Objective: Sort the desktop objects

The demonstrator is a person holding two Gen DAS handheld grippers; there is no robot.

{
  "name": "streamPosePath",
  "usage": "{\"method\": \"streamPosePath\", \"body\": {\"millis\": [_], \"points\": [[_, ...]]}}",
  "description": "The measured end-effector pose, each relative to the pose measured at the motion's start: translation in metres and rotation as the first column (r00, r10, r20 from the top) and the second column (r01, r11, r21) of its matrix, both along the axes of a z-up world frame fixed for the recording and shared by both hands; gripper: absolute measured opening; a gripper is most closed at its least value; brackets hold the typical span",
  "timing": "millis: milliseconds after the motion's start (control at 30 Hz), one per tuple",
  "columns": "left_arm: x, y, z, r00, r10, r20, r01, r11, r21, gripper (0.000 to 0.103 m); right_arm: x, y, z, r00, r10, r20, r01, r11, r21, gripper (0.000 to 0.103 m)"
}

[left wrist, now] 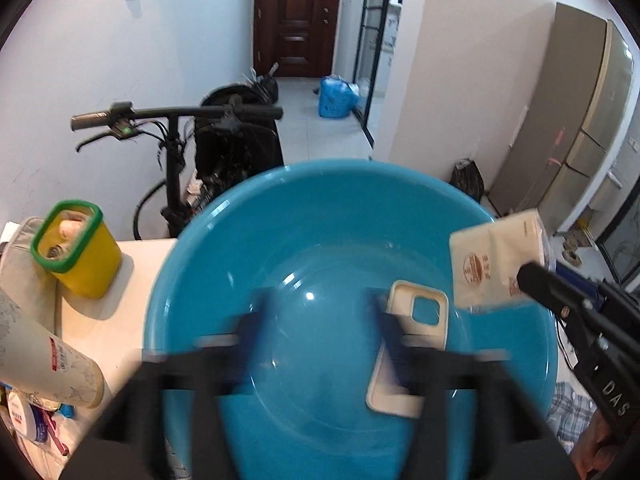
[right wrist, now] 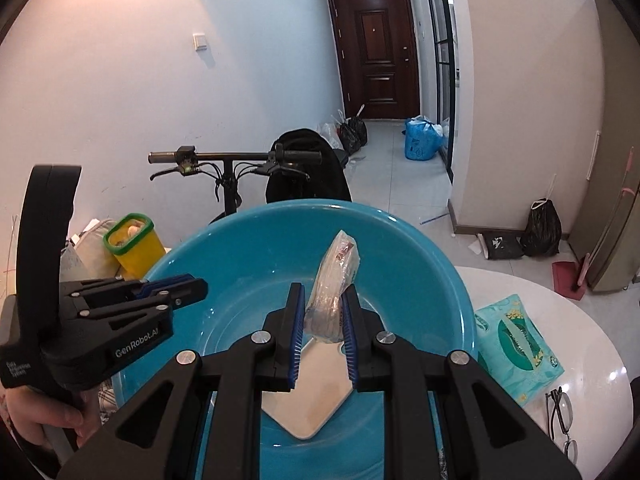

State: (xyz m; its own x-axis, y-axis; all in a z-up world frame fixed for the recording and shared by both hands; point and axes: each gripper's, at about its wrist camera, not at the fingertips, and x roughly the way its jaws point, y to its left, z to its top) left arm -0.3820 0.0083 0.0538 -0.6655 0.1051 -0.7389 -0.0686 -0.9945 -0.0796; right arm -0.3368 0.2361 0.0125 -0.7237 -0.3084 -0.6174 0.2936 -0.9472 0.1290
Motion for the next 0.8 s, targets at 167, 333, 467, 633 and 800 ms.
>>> {"method": "streamPosePath", "body": {"millis": [167,333,467,633,800], "points": [[0.016,0.001,0.023,0.992,0.011,-0.124,-0.017,0.999,-0.052,0.085,-0.001,-0.003,0.002,1.000,0.001,-0.010,-0.001,1.000,0.010,0.017],[0.026,-0.002,0.040,0.985,0.028,-0.171,-0.036,0.998,-0.046,0.085,0.001,-0.003,0.006,1.000,-0.007,-0.022,0.007,1.000,0.018,0.017],[0.032,-0.005,0.051,0.980,0.028,-0.195,-0.036,0.999,-0.036,0.085,-0.001,-0.001,0.007,1.000,-0.014,-0.015,0.014,1.000,0.008,0.017],[0.045,-0.004,0.066,0.969,0.028,-0.245,-0.031,1.000,-0.008,0.088,0.002,0.001,0.014,0.997,-0.055,-0.044,0.057,0.997,0.048,0.040],[0.058,-0.006,0.081,0.955,0.034,-0.294,-0.034,0.999,0.004,0.090,0.017,0.002,0.034,0.989,-0.064,-0.130,0.072,0.996,0.059,0.061]]}}
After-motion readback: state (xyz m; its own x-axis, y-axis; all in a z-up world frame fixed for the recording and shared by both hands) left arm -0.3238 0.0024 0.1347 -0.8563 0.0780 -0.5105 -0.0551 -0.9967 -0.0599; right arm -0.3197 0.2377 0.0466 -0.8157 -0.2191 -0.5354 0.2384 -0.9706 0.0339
